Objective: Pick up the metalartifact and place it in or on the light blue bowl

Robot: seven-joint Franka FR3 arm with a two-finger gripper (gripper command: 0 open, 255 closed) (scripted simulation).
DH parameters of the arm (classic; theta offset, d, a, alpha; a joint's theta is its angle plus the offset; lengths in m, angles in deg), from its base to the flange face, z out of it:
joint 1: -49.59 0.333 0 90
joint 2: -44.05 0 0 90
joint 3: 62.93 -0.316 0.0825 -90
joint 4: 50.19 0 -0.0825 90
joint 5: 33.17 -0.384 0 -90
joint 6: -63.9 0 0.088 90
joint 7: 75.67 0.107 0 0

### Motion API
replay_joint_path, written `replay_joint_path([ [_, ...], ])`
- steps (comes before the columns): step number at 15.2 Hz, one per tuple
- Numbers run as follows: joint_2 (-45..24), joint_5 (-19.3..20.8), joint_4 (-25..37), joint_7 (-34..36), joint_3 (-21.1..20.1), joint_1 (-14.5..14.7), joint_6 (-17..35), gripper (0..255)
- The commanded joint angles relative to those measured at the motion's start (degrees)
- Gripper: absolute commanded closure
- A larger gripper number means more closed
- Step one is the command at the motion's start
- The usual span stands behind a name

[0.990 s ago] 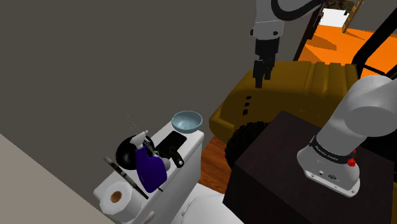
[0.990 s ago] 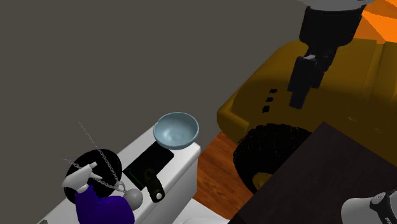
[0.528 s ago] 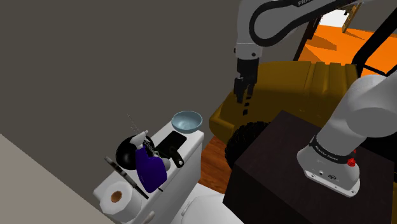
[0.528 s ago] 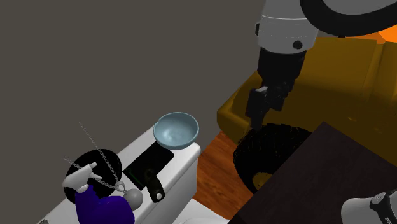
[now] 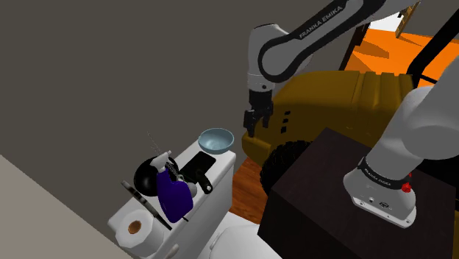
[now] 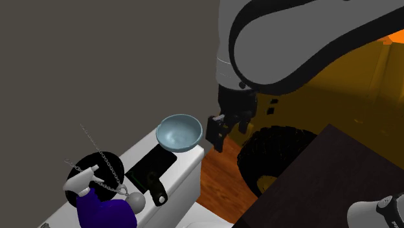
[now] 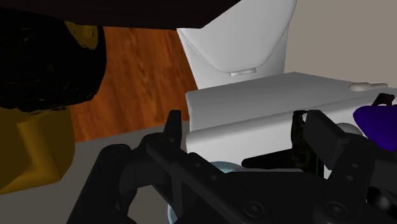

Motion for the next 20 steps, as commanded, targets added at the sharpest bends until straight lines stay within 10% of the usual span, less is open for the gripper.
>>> replay_joint_path([
  [1, -4.3, -0.8, 1.4, 0.9, -0.9, 0.7, 3.5, 0],
  [20, -45.0, 0.5, 32.8, 10.8, -2.4, 9.7, 19.6, 0],
])
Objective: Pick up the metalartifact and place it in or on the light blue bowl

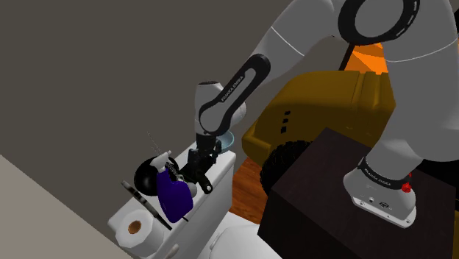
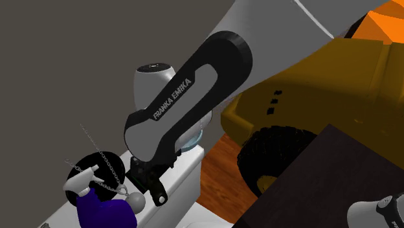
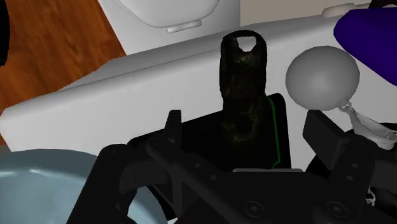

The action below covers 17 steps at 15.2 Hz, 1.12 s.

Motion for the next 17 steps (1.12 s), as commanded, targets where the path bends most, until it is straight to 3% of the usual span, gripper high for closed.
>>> replay_joint_path([
  [1, -3.8, 0.3, 3.8, 0.7, 0.2, 1.0, 0.5, 0],
  [9, -8.9, 0.4, 5.8, 0.8, 0.4, 2.4, 3.9, 0],
  [16, -8.9, 0.4, 5.8, 0.8, 0.4, 2.4, 3.9, 0],
  [17, -8.9, 0.4, 5.8, 0.8, 0.4, 2.4, 3.9, 255],
])
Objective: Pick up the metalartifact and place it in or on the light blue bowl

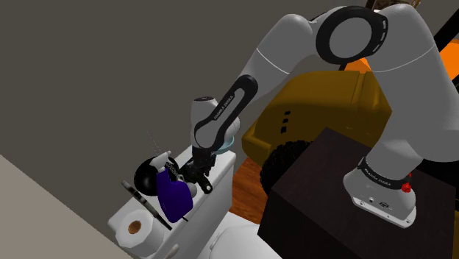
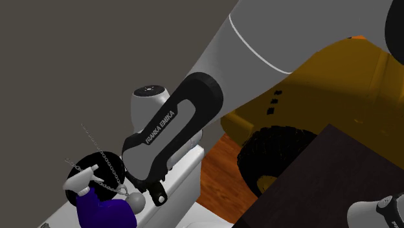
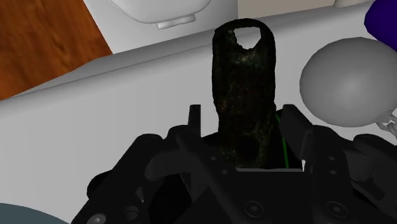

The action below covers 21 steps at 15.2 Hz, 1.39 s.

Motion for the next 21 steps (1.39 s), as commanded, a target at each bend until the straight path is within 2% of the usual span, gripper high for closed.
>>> replay_joint_path([
  [1, 0.0, 0.0, 0.0, 0.0, 0.0, 0.0, 0.0, 255],
  [9, 0.0, 0.0, 0.0, 0.0, 0.0, 0.0, 0.0, 255],
  [21, 8.1, -0.2, -2.7, 1.7, -0.4, -0.5, -5.2, 255],
])
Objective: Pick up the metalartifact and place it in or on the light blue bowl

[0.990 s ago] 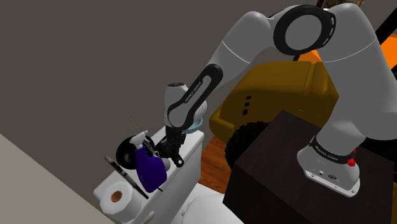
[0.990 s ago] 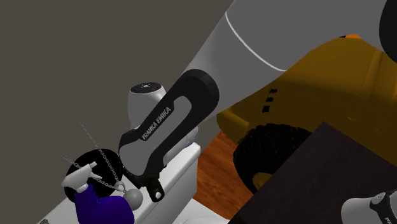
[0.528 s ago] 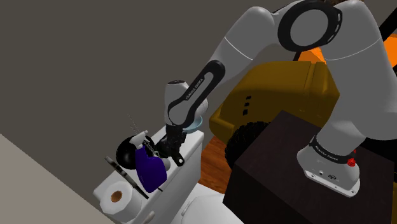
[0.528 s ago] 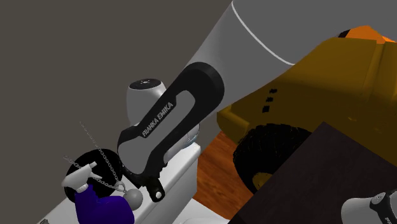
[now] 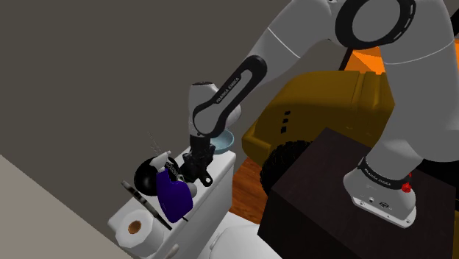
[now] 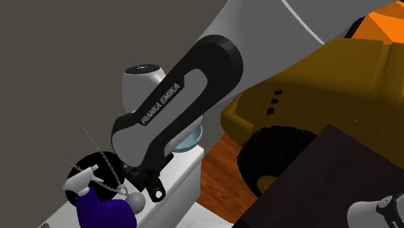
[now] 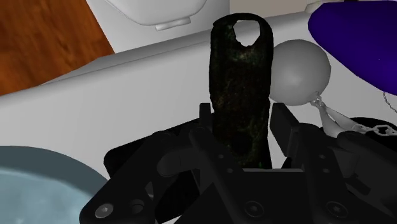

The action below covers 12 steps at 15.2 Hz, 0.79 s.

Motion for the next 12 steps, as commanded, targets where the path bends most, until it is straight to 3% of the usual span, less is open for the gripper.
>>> replay_joint_path([
  [1, 1.3, 0.0, -0.4, 0.3, -0.1, -0.1, -0.9, 255],
  [12, 8.0, -0.1, -1.1, 1.9, -0.3, -0.5, -6.7, 255],
])
